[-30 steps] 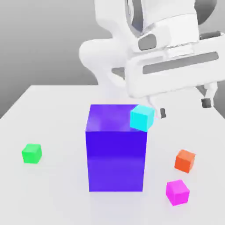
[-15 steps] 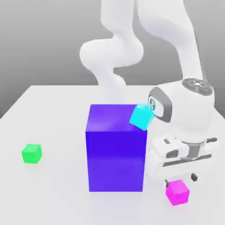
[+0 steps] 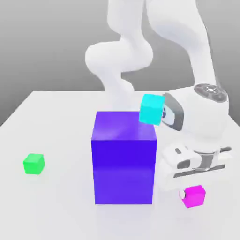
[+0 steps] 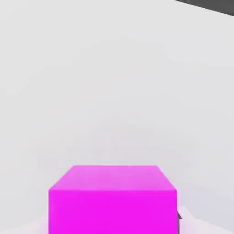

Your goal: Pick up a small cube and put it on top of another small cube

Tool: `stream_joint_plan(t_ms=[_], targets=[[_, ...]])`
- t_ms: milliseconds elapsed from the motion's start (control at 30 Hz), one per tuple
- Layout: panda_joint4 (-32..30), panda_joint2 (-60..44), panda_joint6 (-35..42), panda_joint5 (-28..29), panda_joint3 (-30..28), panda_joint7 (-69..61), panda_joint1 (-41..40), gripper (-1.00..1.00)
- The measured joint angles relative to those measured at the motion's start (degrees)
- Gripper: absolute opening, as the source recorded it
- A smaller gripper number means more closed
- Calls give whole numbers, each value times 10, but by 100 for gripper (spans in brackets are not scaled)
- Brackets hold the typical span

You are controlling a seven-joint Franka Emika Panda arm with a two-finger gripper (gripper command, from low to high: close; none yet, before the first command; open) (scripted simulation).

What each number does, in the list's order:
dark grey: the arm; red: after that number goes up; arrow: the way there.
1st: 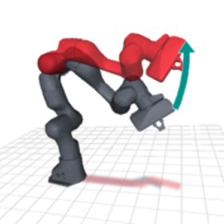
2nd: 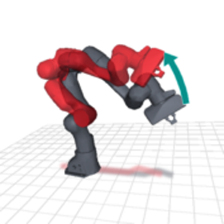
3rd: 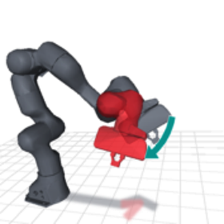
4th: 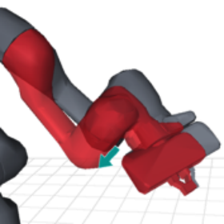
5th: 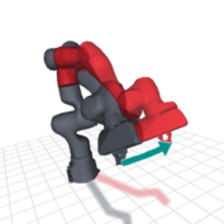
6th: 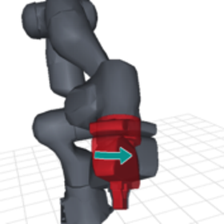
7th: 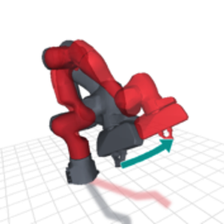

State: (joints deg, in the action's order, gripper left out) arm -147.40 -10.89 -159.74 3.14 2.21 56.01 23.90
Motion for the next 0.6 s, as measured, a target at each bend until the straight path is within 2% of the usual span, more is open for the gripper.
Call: stream_joint_plan(t_ms=[167,333,600], targets=[[-10,55,14,29,-75,59,-57,-100],[-33,105,28,60,-134,148,-180,-100],[-87,164,52,74,-215,291,-341,-100]])
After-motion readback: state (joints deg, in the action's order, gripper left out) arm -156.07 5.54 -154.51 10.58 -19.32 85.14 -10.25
